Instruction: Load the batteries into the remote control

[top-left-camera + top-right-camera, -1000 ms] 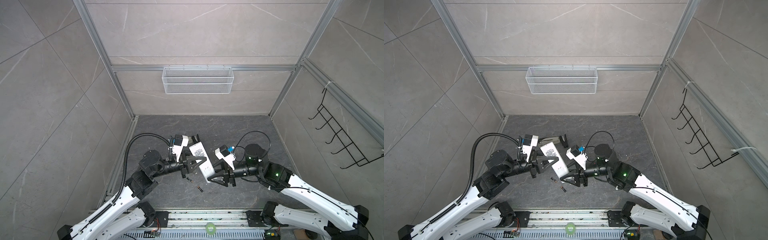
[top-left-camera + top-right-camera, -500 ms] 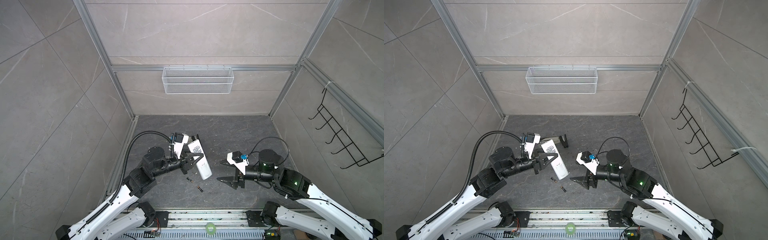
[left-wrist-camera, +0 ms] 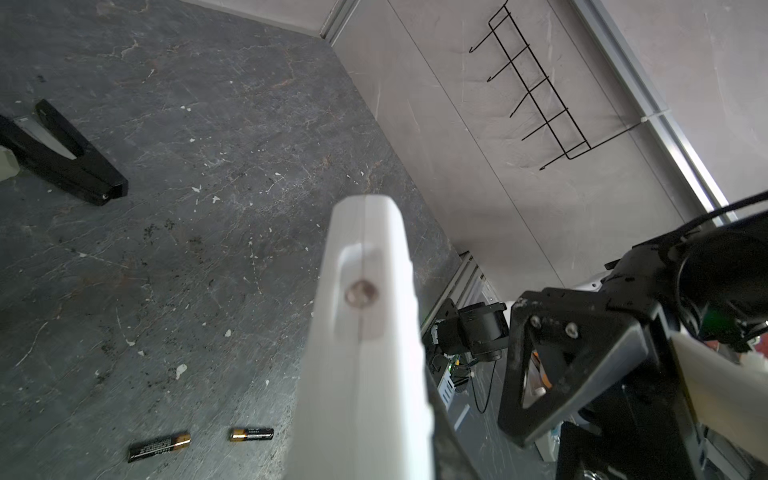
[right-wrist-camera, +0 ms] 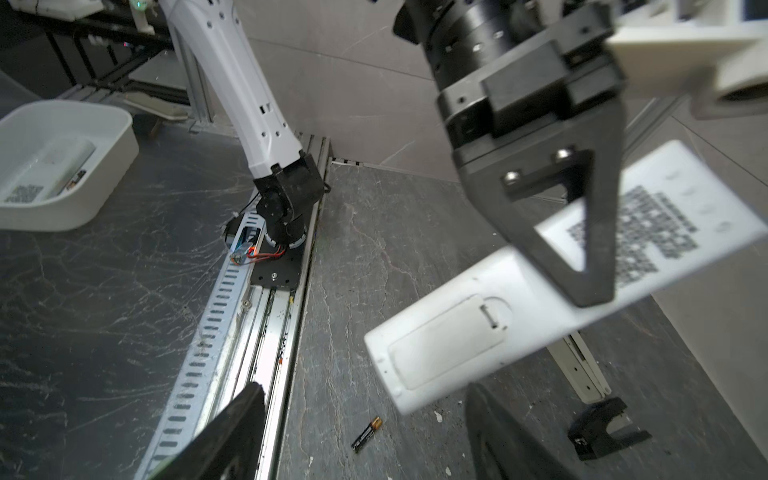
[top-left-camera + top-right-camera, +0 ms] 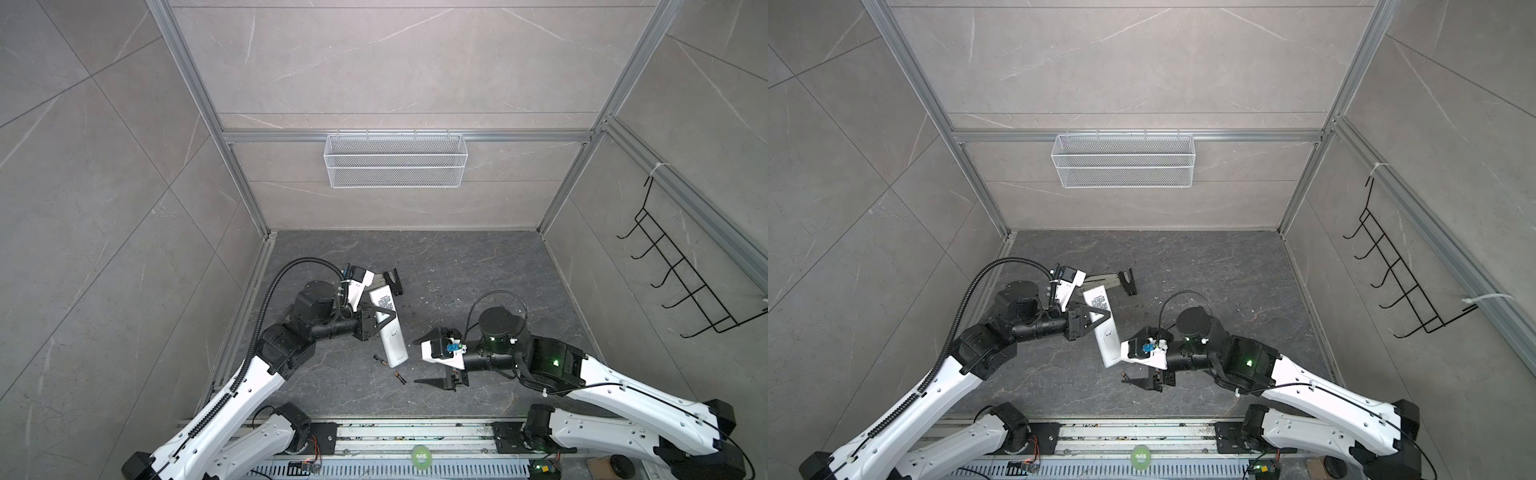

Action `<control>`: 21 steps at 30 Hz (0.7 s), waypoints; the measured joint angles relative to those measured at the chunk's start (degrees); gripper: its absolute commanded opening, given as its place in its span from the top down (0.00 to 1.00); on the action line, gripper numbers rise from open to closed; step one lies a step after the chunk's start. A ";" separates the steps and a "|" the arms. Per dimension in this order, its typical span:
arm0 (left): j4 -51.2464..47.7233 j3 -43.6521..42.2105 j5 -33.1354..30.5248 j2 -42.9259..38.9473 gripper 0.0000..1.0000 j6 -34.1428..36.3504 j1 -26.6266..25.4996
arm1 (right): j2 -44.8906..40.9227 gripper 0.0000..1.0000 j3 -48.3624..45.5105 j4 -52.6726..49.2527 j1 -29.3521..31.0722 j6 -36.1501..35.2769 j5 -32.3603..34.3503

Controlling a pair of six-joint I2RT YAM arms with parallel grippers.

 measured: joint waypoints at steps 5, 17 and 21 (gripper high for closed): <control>-1.33 -0.90 5.57 0.17 1.00 -0.33 2.38 | 5.79 0.23 2.51 -0.39 3.58 -4.85 4.52; -2.01 -1.64 13.29 4.83 1.00 -0.35 3.89 | 10.45 0.21 4.09 0.07 7.28 -10.80 15.30; -1.99 -1.66 14.27 5.42 1.00 -0.48 3.89 | 10.84 0.19 4.90 0.07 7.89 -11.89 17.94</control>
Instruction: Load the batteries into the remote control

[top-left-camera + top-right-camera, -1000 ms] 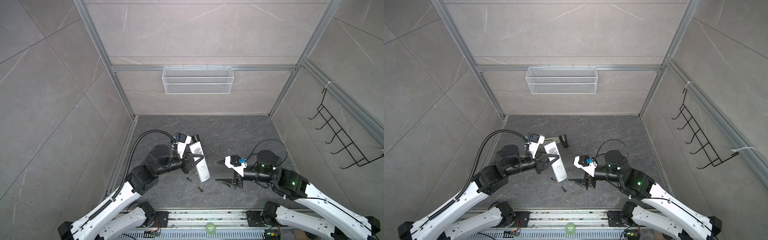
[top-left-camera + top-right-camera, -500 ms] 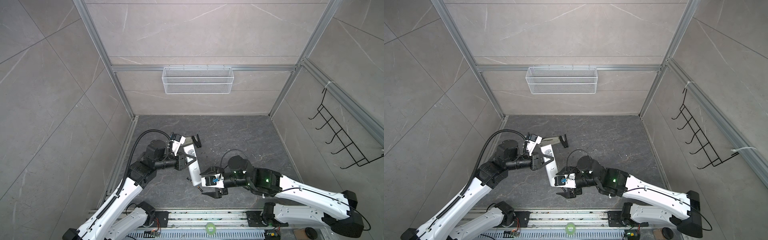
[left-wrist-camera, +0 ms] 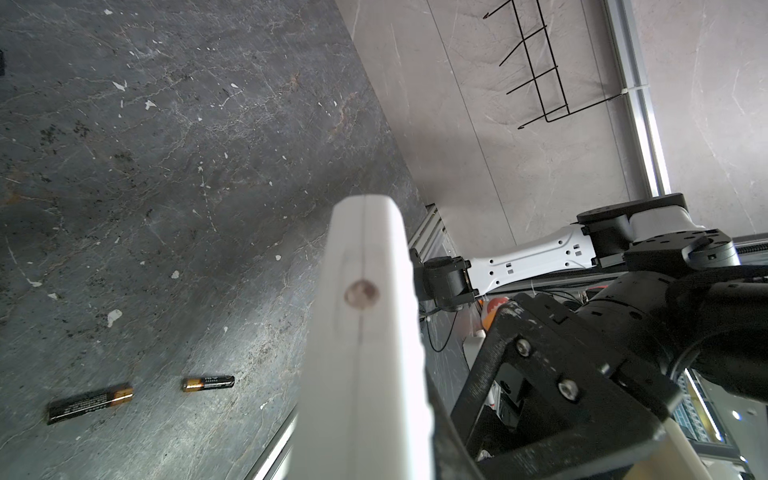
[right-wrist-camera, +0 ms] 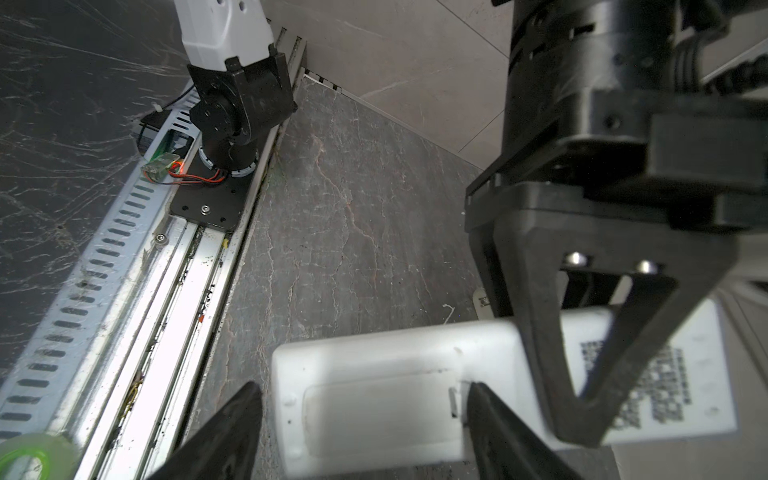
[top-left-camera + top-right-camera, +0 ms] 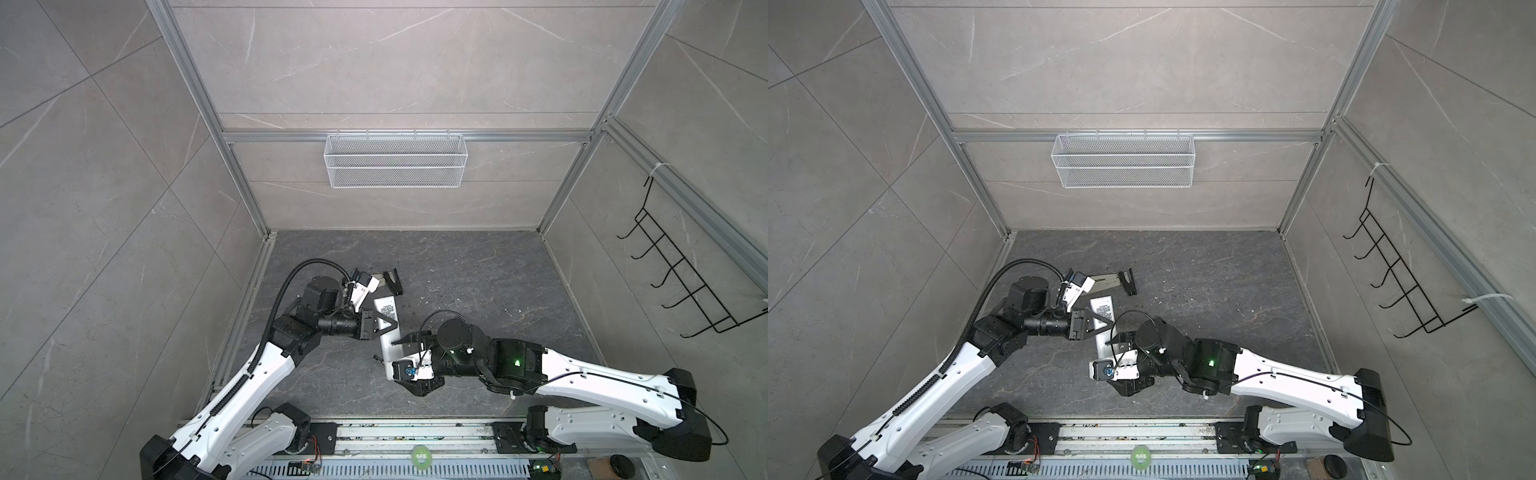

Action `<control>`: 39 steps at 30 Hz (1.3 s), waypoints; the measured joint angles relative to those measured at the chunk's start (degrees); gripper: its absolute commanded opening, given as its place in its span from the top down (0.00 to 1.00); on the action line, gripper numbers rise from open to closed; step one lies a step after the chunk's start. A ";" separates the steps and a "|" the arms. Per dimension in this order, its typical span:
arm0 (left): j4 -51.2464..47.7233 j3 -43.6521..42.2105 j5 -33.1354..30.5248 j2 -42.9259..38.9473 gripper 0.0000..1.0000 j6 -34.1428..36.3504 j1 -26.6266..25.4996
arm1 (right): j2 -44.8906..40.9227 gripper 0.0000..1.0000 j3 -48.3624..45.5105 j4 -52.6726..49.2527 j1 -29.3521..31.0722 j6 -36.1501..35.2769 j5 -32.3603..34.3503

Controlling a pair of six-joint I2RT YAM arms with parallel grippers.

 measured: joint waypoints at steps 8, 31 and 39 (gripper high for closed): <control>0.22 -0.76 0.22 0.00 1.00 -0.44 0.17 | 1.79 0.18 0.46 -0.04 0.26 -0.81 2.34; 0.33 -0.92 -0.13 -0.15 1.00 -0.52 0.26 | 3.21 0.20 2.56 -3.56 0.55 0.15 2.80; 0.42 -1.14 -0.15 -0.46 1.00 -0.94 0.26 | 3.19 0.20 2.58 -3.76 0.55 0.74 2.58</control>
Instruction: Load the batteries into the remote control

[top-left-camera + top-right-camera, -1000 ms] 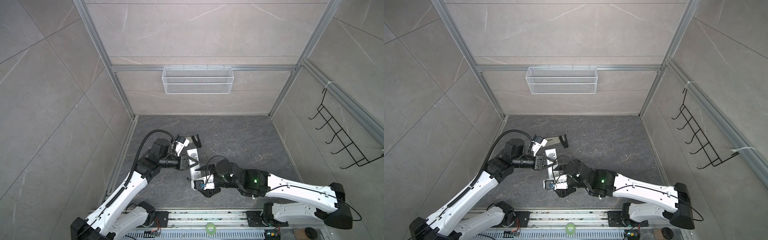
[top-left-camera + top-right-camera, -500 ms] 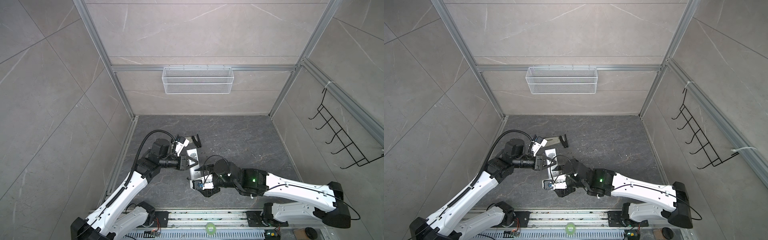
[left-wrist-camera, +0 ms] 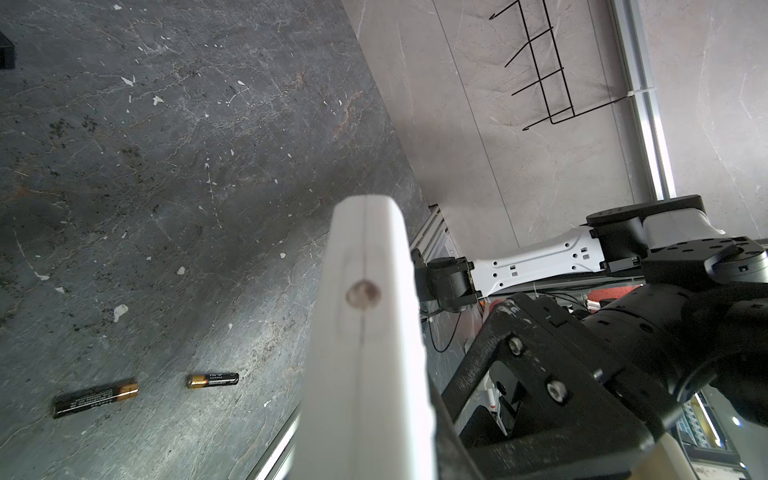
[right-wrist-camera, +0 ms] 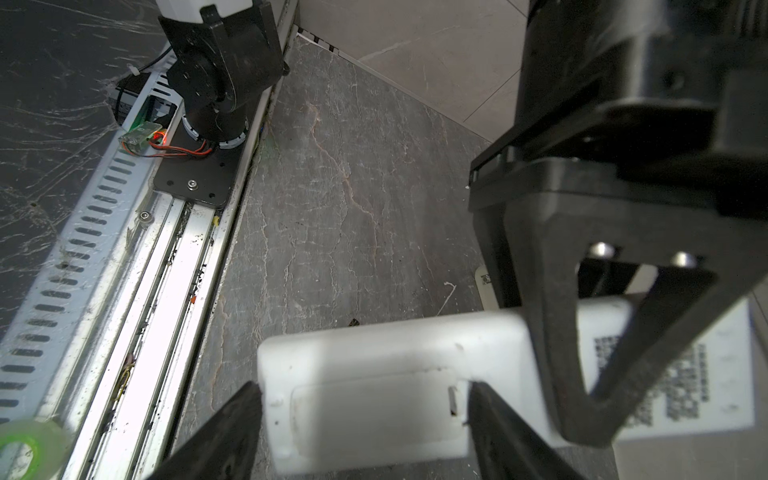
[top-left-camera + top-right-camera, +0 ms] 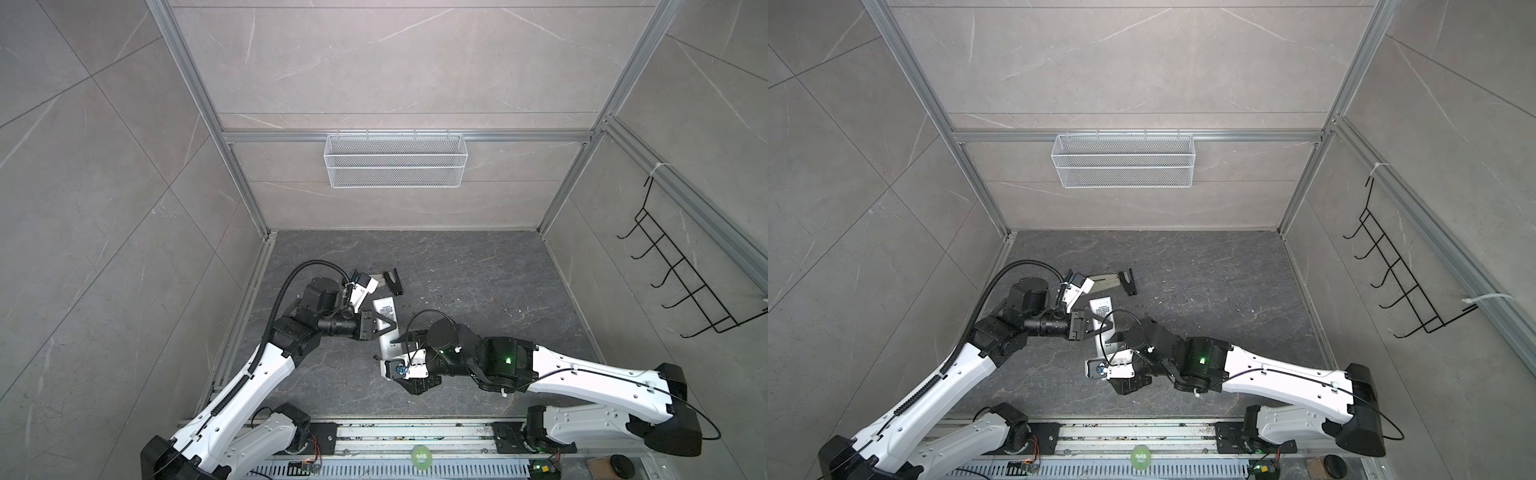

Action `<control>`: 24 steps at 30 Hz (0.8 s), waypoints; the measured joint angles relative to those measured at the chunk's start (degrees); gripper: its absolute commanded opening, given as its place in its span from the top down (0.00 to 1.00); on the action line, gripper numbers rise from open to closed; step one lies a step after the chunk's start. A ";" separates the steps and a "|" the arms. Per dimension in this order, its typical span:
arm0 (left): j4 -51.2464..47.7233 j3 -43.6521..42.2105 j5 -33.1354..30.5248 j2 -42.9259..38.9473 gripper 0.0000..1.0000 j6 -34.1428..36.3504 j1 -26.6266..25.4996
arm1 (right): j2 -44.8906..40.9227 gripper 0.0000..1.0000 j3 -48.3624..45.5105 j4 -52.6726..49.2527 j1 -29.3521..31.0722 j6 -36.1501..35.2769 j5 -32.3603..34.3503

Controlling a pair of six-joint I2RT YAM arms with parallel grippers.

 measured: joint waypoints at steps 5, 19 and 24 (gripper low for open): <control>0.09 -0.46 -0.02 -0.66 1.00 -0.02 0.00 | 0.13 0.21 0.31 -0.66 0.00 0.70 -0.79; -0.61 -0.68 0.33 -1.84 1.00 0.00 0.24 | 1.86 0.20 3.72 -4.42 -0.02 2.62 -3.43; -1.46 -0.74 0.26 -2.14 1.00 0.00 0.26 | 2.38 0.19 4.20 -4.96 -0.02 2.71 -4.39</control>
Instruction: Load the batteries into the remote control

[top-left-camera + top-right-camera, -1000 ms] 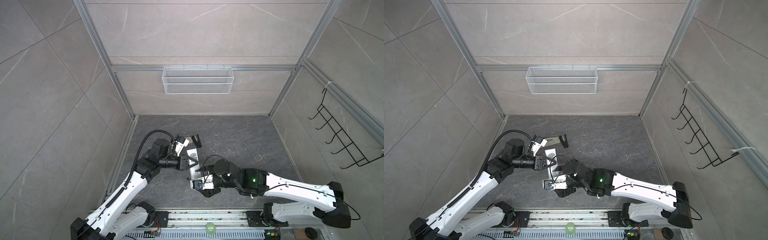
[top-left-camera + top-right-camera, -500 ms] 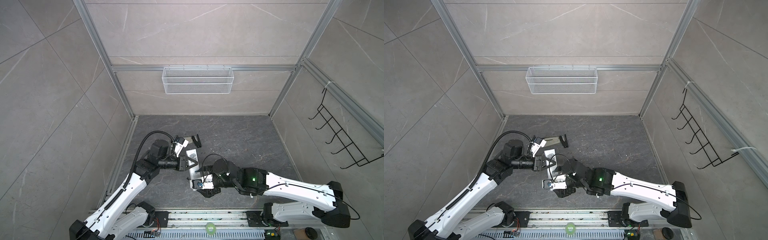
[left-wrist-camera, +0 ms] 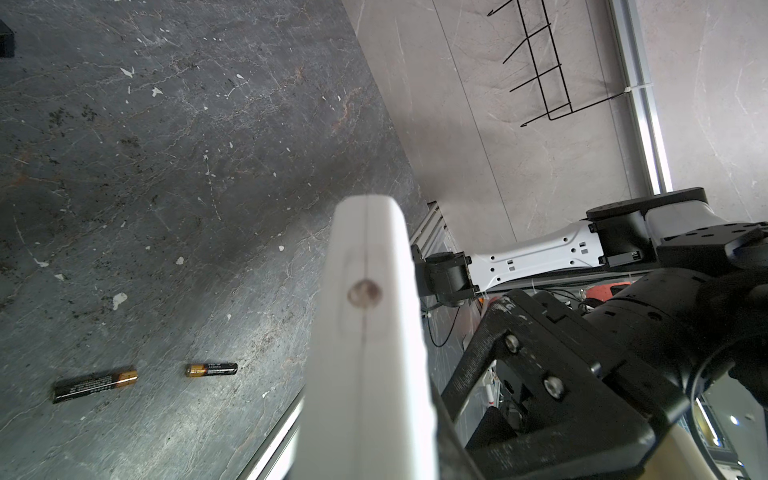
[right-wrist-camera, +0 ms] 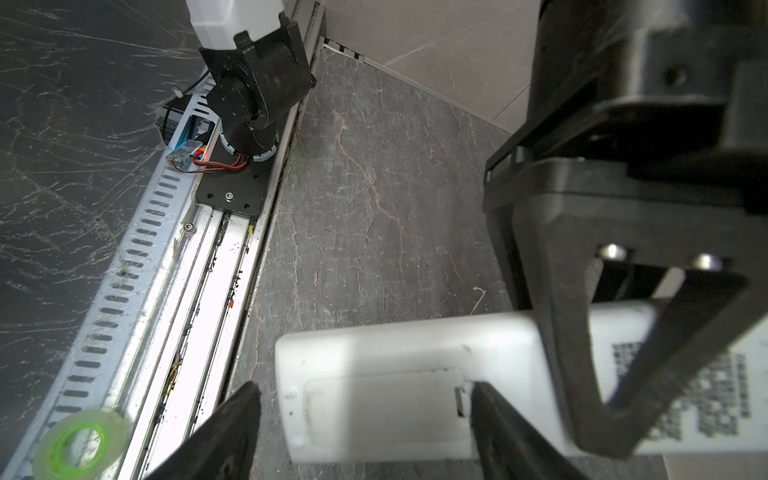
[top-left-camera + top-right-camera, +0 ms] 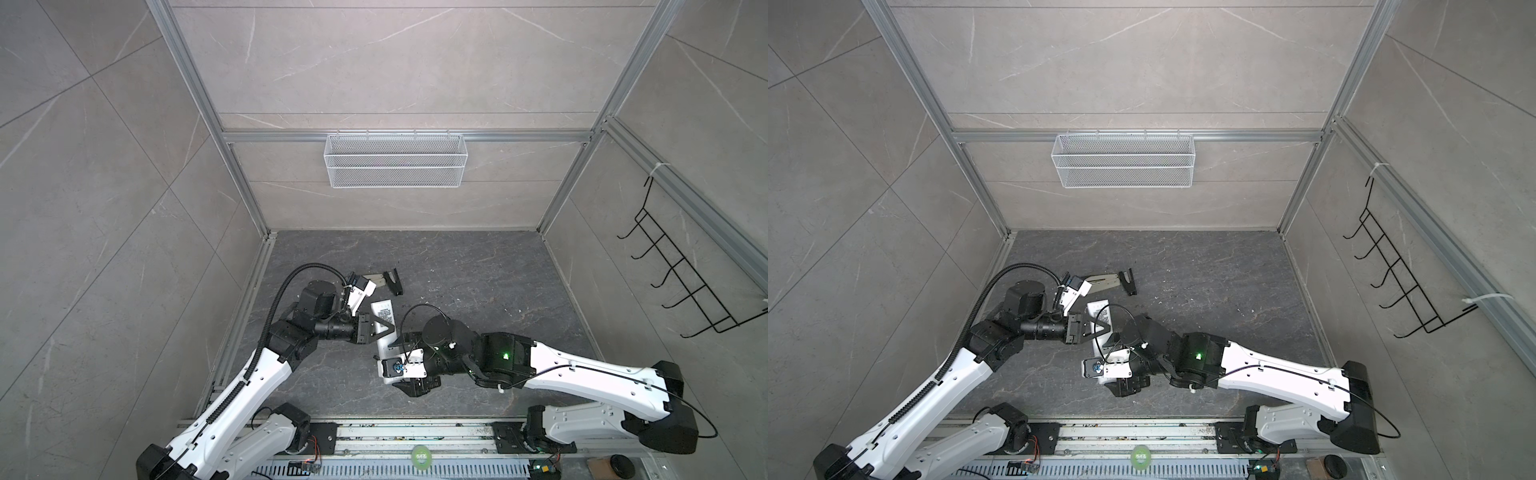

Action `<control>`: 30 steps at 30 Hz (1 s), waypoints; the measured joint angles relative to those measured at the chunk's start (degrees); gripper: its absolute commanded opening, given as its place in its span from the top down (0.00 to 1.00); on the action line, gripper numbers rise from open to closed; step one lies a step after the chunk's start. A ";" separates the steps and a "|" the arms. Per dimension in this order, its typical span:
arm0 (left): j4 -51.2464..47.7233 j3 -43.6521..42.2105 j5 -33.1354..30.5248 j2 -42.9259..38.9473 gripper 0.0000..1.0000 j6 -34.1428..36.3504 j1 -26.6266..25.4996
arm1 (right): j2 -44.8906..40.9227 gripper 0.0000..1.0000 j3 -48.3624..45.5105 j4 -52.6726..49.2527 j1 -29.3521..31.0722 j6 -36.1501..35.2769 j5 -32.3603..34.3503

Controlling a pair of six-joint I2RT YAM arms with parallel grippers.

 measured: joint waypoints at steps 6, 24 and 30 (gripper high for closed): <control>-0.48 -0.68 -0.39 -0.44 1.00 0.00 0.04 | 1.40 0.21 1.27 -1.29 0.00 0.20 -0.81; -1.57 -0.90 1.73 -0.55 1.00 0.00 -0.24 | 1.75 0.47 3.21 -3.56 -0.48 0.98 -2.95; -3.02 -0.90 2.27 -0.55 1.00 0.04 -0.63 | 1.75 0.50 3.39 -4.39 -0.66 0.98 -4.81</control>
